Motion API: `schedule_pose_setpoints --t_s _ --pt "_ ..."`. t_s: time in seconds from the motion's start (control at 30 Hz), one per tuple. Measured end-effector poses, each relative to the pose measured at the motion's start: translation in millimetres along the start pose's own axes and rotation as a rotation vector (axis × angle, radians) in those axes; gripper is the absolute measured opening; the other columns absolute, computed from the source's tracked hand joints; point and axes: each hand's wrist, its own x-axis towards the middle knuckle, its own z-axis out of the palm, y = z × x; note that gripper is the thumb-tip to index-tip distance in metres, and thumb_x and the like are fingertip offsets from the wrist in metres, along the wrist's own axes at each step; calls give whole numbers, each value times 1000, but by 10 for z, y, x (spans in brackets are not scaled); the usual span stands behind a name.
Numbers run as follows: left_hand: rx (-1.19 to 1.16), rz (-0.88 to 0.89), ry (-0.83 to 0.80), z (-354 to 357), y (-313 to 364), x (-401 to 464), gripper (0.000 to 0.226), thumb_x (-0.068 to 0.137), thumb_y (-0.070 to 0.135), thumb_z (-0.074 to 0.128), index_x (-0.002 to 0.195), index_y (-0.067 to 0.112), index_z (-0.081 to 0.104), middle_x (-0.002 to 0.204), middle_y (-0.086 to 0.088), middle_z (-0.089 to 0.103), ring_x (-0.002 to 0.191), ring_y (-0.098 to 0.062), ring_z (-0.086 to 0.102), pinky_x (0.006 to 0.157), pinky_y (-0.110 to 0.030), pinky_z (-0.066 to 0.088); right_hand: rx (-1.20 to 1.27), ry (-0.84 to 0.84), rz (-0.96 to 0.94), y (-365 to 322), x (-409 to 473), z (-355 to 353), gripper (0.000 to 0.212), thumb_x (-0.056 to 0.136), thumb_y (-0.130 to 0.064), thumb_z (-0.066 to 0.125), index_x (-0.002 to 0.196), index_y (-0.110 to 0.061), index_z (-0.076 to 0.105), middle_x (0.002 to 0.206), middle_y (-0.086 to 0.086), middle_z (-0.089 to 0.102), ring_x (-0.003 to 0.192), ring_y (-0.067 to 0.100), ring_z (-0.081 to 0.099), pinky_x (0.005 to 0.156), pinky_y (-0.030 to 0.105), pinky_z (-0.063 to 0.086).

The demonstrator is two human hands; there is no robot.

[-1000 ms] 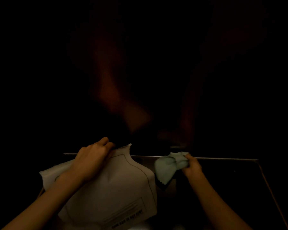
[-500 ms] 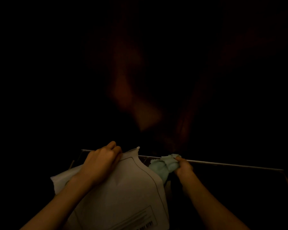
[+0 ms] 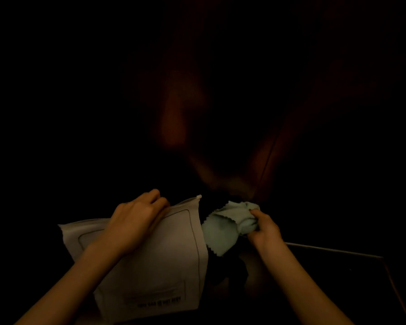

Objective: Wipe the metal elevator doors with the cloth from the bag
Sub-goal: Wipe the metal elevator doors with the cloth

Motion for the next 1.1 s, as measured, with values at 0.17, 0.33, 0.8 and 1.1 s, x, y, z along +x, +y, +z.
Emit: schedule_pose_setpoints --t_s 0.17,0.33,0.8,1.1 --pt "28 -32 40 -235 -81 34 13 83 24 67 90 14 65 83 -3 58 58 -19 56 39 -17 16 39 -193 -113 -333 -407 250 29 94 -4 47 122 5 51 129 25 51 106 33 56 94 41 45" --pt "36 -43 117 -488 -133 141 12 82 24 68 89 15 66 83 -3 59 59 -20 58 42 -13 12 144 -480 -230 -763 -990 564 27 95 -5 42 119 -2 55 111 19 62 94 25 63 78 33 56" --pt "-74 -187 226 -1402 -39 319 10 89 30 57 87 22 63 77 1 62 71 -21 60 48 -27 36 119 -527 -154 -1536 -2059 866 23 96 -13 45 92 -4 67 91 14 70 81 24 69 66 31 59" --pt "-108 -174 309 -4149 113 644 5 89 25 59 89 22 63 76 1 62 70 -20 59 49 -24 33 4 -371 -79 -2683 -4188 1749 20 97 -9 42 85 -4 57 84 14 59 75 24 57 65 30 54"
